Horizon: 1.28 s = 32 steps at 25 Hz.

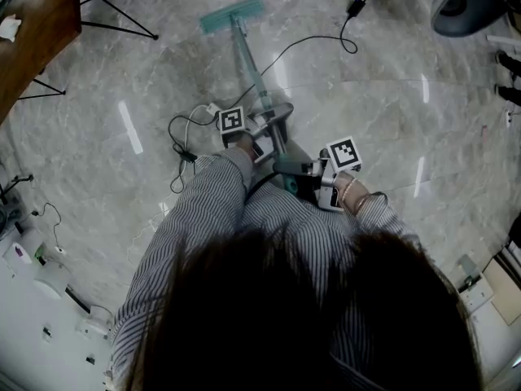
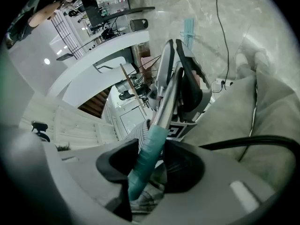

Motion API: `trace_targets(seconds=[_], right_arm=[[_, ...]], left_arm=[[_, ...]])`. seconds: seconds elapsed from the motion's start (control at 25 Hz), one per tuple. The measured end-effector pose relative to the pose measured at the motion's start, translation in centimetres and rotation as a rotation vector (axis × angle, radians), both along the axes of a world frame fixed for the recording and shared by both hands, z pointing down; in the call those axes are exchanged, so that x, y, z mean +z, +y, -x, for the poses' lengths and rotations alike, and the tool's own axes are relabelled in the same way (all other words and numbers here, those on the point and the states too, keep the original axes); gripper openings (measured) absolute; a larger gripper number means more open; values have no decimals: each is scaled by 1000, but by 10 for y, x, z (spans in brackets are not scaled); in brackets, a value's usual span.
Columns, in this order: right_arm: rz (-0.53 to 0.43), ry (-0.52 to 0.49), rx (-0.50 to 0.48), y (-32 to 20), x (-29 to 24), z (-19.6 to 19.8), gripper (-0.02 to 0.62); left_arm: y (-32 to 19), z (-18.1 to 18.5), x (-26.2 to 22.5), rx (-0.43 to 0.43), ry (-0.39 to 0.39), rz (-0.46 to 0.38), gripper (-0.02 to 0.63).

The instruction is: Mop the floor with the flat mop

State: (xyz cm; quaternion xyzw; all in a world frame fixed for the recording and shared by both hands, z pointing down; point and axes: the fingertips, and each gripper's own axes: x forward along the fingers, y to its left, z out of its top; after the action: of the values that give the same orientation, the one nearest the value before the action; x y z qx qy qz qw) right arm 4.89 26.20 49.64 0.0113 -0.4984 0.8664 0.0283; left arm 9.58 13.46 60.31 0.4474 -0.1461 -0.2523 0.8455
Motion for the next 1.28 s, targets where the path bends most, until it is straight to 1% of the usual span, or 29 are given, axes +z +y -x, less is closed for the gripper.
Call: trace_targets(seconds=[0.2,0.52,0.76,0.96,1.12,1.28], right_arm=[[-5,-8,15,-2,0,-1,163],[-3,9,11,-1,1,-2,161],[4,16,0,-1,0,-2,161],[7,18,-8,-1,0,-2,161],[12,11,-16,-1,-1,-1,161],[5,5,-30,1,-2,-1,161]], left_arm=[[0,-1,-1,21,-3,-5,35],[3,-3,-1,47,-9,3,35],[7,-5,1,116,-29,2,37],[7,-5,2,118,-38,3,38],[8,-6,1,140,-42,-2,43],[10,-7,-2,151,-30,-7,44]])
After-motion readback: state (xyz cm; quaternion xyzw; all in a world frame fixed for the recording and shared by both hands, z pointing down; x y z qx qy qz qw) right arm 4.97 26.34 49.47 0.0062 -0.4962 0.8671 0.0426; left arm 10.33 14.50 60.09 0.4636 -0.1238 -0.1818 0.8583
